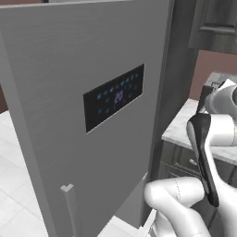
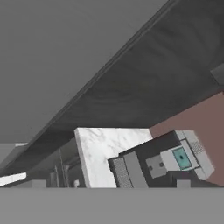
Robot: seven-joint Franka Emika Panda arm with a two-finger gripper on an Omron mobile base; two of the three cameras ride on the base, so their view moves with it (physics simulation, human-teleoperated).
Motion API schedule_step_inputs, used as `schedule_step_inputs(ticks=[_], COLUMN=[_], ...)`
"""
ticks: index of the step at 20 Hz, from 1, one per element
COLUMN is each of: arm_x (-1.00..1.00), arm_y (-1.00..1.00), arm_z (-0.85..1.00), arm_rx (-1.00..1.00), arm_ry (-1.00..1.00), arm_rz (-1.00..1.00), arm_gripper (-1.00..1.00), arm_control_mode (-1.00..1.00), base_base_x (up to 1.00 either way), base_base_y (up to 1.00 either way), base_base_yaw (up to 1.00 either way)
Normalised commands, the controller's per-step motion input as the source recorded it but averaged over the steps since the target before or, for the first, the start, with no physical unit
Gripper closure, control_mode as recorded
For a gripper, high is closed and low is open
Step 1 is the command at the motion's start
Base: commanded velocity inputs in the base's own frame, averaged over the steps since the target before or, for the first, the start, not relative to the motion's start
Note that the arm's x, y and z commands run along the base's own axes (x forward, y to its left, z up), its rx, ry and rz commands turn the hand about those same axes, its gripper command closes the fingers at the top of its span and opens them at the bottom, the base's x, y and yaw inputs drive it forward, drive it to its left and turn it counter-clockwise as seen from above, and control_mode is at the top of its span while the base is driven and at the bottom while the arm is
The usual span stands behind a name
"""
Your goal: Place the steak on the counter behind the older steak on the same shelf of the fridge to maintain FIFO order. Close the fridge door when finished.
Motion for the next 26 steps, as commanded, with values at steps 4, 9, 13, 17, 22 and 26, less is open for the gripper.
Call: schedule_step_inputs(ticks=[4,9,13,17,22,26], arm_x=[0.26,0.28,0.57,0.85,0.84,0.78], arm_y=[1.00,1.00,1.00,0.82,0.48,0.47], arm_z=[-0.18,-0.09,-0.09,-0.12,-0.07,-0.05], arm_rx=[0.00,0.00,0.00,0.00,0.00,0.00], arm_ry=[0.00,0.00,0.00,0.00,0.00,0.00], arm_rz=[0.06,0.08,0.05,0.00,0.00,0.00], arm_gripper=[-1.00,-1.00,-1.00,-1.00,-1.00,-1.00], arm_control_mode=[-1.00,-1.00,-1.00,-1.00,-1.00,-1.00], base_base_x=[0.00,0.00,0.00,0.00,0.00,0.00], base_base_y=[0.00,0.00,0.00,0.00,0.00,0.00], base_base_yaw=[0.00,0.00,0.00,0.00,0.00,0.00])
